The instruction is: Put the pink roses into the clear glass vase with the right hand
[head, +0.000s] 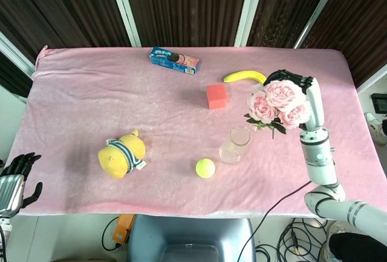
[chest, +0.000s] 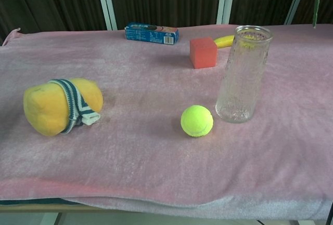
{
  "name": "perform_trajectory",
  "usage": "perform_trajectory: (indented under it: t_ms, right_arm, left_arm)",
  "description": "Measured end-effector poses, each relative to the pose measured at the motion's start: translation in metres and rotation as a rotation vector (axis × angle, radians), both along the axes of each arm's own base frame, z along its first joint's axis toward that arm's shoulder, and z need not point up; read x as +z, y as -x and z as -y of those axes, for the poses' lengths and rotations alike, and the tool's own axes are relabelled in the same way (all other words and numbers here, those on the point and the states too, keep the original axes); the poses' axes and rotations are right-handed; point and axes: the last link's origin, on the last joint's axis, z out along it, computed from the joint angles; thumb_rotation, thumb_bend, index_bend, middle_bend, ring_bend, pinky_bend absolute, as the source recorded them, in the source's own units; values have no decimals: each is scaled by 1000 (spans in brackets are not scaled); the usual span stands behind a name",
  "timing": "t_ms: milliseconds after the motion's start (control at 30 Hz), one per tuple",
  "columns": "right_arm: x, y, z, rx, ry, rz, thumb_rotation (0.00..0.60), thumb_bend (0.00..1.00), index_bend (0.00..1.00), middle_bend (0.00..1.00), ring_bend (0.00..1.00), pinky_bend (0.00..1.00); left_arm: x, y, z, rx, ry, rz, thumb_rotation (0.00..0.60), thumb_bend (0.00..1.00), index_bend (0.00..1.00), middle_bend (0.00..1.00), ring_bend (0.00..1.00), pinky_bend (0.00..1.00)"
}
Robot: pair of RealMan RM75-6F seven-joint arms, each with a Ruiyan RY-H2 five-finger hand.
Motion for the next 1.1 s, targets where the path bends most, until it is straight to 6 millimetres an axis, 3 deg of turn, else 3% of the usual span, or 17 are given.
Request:
perform_trajectory:
  t_ms: [333, 567, 1100]
  right_arm:
    - [-28, -26, 22, 23, -95, 33, 600, 424, 828, 632, 715, 836]
    - [-39, -30, 27, 19, -124, 43, 600, 423, 828, 632, 715, 836]
    - [-41, -50, 33, 32, -147, 79, 600, 423, 828, 632, 715, 838]
  left_arm:
    - [2, 1, 0, 7, -8, 5, 600, 426, 176, 121, 84, 257]
    - [4, 2, 0, 6, -14, 10, 600, 424, 176, 121, 84, 258]
    - [3, 2, 1, 5, -10, 14, 600, 424, 176, 121, 84, 258]
